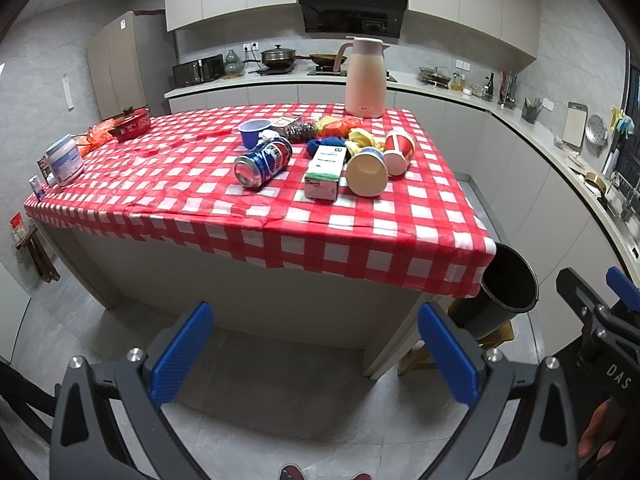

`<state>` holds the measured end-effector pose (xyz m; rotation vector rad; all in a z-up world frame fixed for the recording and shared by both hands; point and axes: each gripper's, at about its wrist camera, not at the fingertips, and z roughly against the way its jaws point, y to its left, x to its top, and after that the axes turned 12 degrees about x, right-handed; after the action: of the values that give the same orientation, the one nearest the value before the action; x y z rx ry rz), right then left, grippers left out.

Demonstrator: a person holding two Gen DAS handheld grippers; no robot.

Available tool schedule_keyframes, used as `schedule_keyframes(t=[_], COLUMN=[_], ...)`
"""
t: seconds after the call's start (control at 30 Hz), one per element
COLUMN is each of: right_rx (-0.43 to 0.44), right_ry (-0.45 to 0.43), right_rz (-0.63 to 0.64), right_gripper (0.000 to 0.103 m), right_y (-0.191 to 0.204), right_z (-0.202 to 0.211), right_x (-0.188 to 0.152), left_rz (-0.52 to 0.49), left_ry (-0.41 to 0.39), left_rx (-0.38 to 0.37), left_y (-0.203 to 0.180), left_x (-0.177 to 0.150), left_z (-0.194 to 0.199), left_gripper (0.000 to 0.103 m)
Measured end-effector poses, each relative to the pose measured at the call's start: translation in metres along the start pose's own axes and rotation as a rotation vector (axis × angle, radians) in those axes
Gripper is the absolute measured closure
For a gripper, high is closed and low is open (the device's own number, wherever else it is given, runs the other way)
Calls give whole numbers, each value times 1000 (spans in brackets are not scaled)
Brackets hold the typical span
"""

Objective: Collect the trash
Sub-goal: 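Carry both tools toward the cluttered checked table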

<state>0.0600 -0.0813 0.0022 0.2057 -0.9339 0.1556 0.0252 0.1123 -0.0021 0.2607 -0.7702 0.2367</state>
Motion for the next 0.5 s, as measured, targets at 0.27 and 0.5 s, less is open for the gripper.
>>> schedule_keyframes(t=[0.27, 0.5], right_rx=[-34, -54], right_ry=[-4, -8], right_rz=[-21, -45], right_gripper=[0, 0], right_y=[27, 50], right_z=[-19, -45], right_x=[10, 21], left_rz=[-28, -50], left_ry=[-1, 1], left_rx=[-23, -30], left_y=[27, 48], left_x=[18, 36], left_z=[-28, -60], left_gripper=[0, 0])
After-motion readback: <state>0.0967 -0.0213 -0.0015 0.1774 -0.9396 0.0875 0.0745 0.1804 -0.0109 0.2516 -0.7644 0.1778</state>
